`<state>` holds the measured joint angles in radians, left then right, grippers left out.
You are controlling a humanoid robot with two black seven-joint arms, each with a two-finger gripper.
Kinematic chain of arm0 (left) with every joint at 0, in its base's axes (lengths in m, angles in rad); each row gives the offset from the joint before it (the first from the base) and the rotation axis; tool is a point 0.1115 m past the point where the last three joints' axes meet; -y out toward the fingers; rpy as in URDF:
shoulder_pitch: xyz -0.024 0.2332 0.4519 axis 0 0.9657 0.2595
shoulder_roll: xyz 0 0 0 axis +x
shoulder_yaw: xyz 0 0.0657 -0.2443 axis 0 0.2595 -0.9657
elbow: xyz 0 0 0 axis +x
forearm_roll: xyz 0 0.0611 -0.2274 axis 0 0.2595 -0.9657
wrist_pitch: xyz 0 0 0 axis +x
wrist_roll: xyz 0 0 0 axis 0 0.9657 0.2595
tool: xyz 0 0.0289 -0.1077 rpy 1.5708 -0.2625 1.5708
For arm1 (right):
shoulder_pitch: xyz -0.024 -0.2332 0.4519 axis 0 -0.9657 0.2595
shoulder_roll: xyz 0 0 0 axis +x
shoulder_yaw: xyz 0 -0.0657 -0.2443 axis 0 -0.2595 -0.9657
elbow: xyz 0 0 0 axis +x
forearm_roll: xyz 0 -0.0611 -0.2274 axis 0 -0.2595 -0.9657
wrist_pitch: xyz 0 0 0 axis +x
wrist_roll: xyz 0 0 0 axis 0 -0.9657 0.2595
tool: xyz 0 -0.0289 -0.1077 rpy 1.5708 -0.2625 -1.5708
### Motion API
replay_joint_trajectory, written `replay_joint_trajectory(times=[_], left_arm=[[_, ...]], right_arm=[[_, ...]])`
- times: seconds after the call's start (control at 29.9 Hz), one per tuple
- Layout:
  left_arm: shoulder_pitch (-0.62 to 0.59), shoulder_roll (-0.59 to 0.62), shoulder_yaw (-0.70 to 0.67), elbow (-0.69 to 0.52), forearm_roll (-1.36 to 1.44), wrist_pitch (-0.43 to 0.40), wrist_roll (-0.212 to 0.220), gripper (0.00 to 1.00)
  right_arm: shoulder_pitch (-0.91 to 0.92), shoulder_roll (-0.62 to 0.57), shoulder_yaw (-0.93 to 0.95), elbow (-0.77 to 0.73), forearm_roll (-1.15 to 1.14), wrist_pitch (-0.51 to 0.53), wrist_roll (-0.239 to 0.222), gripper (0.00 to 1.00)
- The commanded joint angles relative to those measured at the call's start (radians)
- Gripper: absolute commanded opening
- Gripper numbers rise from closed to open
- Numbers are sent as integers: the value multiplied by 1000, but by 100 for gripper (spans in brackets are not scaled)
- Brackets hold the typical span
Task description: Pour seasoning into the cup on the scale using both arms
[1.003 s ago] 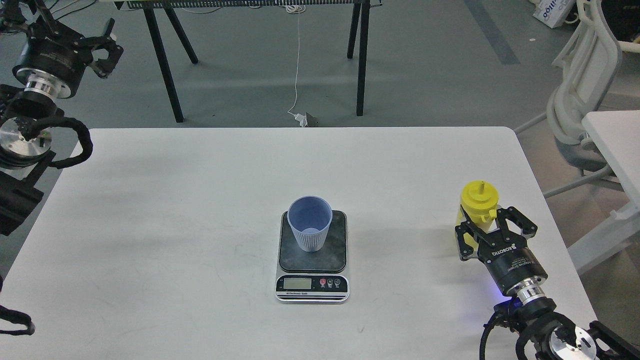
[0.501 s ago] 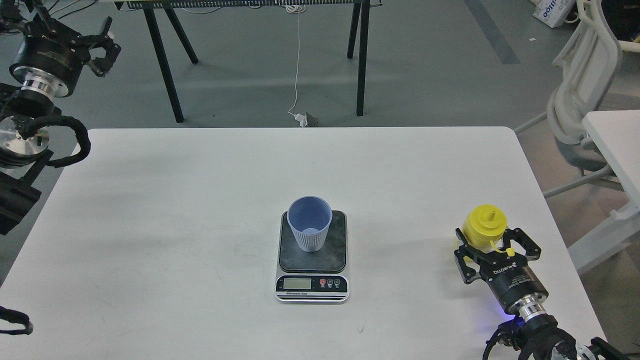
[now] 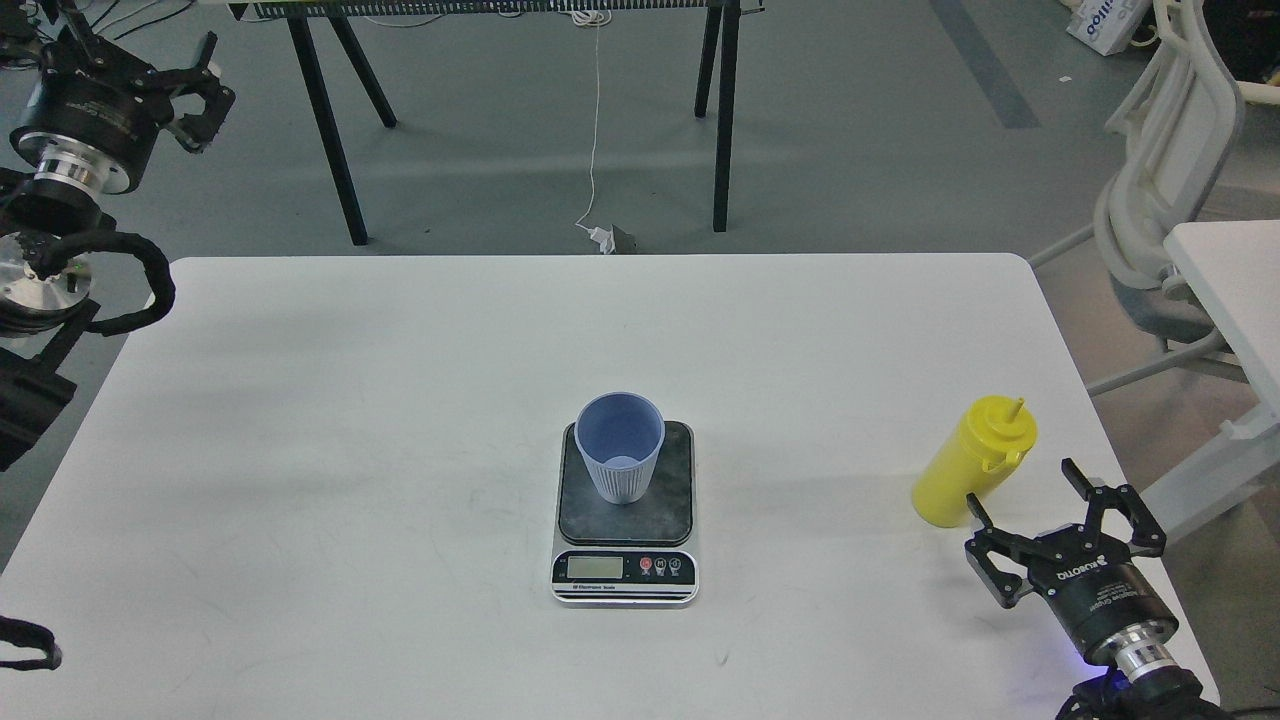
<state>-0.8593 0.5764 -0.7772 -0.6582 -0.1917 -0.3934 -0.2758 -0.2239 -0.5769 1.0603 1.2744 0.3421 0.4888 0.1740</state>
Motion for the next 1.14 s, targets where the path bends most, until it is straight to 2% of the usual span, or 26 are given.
replay_joint_trajectory(times=[0.0,0.1,0.17,0.37,0.57,0.74,0.9,1.1], left_arm=[[0,-1,-4,2,0,-7,0,100],[2,-6,-5,2,-2,-8,0,100],[2,-10,-7,2,-2,-8,-2,100],[2,-30,-10,2,-5,-13,-2,100],[55,-43,-11,0,-8,-22,0,100],[74,-43,-14,0,-9,-50,-5,100],[82,-46,-16,0,-11,-48,-13,100],[78,-44,-30,0,-9,-41,-13,100]], right_arm=[[0,-115,13,-18,-3,0,-1,99],[35,-198,47,-64,-3,0,-1,99],[96,-213,67,-87,-6,0,-1,99],[456,-198,90,-311,-81,0,-5,99],[815,-71,-58,-555,-95,0,-16,99],[1011,63,-112,-748,-83,0,-16,99],[1084,186,-97,-875,-81,0,-1,99],[1086,196,-94,-876,-80,0,4,99]])
